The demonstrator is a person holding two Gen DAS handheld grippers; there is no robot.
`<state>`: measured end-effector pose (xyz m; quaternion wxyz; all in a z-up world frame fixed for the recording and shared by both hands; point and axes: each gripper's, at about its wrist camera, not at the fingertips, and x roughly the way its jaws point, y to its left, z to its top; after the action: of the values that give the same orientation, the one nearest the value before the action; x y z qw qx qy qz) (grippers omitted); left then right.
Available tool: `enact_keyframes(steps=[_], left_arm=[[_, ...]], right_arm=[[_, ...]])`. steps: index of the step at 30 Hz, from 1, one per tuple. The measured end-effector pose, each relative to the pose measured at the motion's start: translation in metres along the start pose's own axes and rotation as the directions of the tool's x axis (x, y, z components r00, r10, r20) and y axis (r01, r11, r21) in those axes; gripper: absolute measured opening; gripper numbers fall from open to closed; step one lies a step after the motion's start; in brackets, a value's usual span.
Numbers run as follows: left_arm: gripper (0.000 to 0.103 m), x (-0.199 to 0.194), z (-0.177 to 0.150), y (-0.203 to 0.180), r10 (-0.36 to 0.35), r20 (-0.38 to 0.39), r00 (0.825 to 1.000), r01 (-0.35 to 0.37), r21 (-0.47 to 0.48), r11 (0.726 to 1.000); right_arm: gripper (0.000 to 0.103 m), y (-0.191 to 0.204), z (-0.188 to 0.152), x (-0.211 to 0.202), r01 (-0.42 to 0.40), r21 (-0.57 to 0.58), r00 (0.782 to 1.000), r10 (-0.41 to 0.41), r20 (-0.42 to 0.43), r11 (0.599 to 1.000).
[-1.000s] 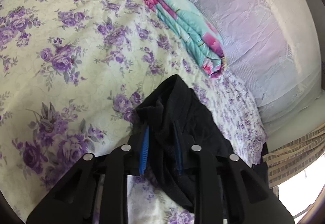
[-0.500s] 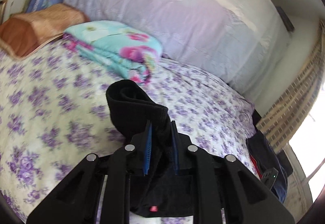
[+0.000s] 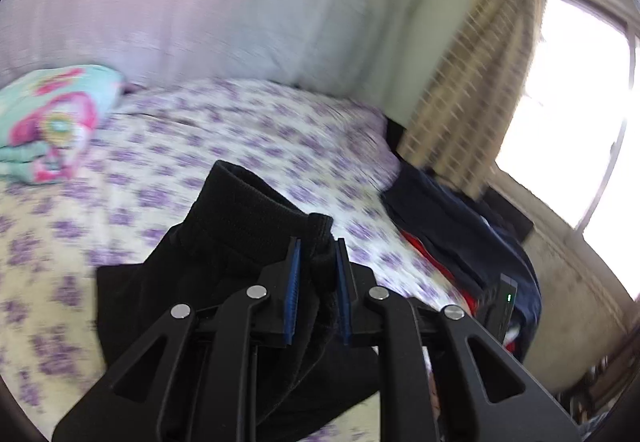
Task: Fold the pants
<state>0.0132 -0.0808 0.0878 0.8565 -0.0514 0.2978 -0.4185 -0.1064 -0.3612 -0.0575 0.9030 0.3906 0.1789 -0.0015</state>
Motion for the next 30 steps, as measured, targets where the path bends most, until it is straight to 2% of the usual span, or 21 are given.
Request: enact_keyframes(steps=[2, 4, 6, 8, 11, 13, 15, 17, 19, 22, 24, 26, 28, 30], left_arm=[[0.015, 0.04, -0.017, -0.03, -0.034, -0.072, 0.997, 0.039, 0.064, 0.997], [0.015, 0.076, -0.04, -0.049, -0.022, -0.148, 0.989, 0.04, 0.115, 0.993], [0.015, 0.11, -0.071, -0.054, -0.024, -0.25, 0.968, 0.057, 0.124, 0.991], [0.016, 0.126, -0.095, -0.053, -0.017, -0.315, 0.949, 0.056, 0.116, 0.992], [0.022, 0.114, -0.102, -0.047, -0.054, -0.312, 0.949, 0.083, 0.08, 0.993], [0.037, 0.097, -0.098, -0.041, -0.098, -0.297, 0.95, 0.116, 0.044, 0.992], [0.051, 0.081, -0.091, -0.035, -0.081, -0.265, 0.961, 0.094, 0.034, 0.995], [0.052, 0.067, -0.086, -0.026, -0.08, -0.241, 0.967, 0.085, 0.014, 0.996], [0.054, 0.055, -0.081, -0.011, -0.037, -0.212, 0.976, 0.038, -0.002, 0.999], [0.057, 0.042, -0.076, 0.024, 0.078, -0.185, 0.98, -0.093, -0.074, 0.993], [0.057, 0.042, -0.076, 0.046, 0.108, -0.203, 0.973, -0.138, -0.137, 0.981], [0.057, 0.047, -0.08, 0.057, 0.129, -0.233, 0.964, -0.166, -0.147, 0.975], [0.058, 0.055, -0.092, 0.056, 0.177, -0.274, 0.945, -0.209, -0.094, 0.973], [0.058, 0.061, -0.107, 0.055, 0.21, -0.297, 0.931, -0.232, -0.04, 0.972]], right_arm=[[0.099, -0.005, 0.005, -0.012, 0.024, -0.008, 0.998, -0.023, 0.06, 1.0], [0.099, -0.016, 0.008, -0.021, 0.034, 0.018, 0.994, -0.036, 0.107, 0.999], [0.099, -0.03, 0.01, -0.024, 0.032, 0.066, 0.992, -0.04, 0.121, 0.997], [0.099, -0.038, 0.009, -0.018, 0.026, 0.093, 0.995, -0.036, 0.098, 0.995], [0.099, -0.034, 0.006, -0.008, 0.028, 0.057, 0.996, -0.033, 0.079, 0.998], [0.099, -0.03, 0.004, -0.007, 0.015, 0.035, 0.997, -0.018, 0.069, 0.999], [0.099, -0.03, 0.004, -0.005, 0.02, 0.037, 0.998, -0.022, 0.065, 0.999], [0.099, -0.031, 0.004, -0.006, 0.022, 0.046, 0.997, -0.025, 0.068, 0.999], [0.099, -0.025, 0.004, -0.006, 0.046, 0.028, 0.996, -0.048, 0.073, 0.999], [0.099, 0.007, 0.011, 0.005, 0.067, -0.09, 0.997, -0.065, 0.034, 0.994], [0.099, 0.042, 0.014, 0.018, 0.088, -0.221, 0.996, -0.088, 0.009, 0.971], [0.099, 0.073, 0.015, 0.037, 0.137, -0.349, 0.989, -0.15, -0.012, 0.927], [0.099, 0.09, 0.011, 0.057, 0.169, -0.433, 0.979, -0.201, -0.028, 0.885], [0.099, 0.088, 0.001, 0.083, 0.229, -0.499, 0.95, -0.303, -0.073, 0.836]])
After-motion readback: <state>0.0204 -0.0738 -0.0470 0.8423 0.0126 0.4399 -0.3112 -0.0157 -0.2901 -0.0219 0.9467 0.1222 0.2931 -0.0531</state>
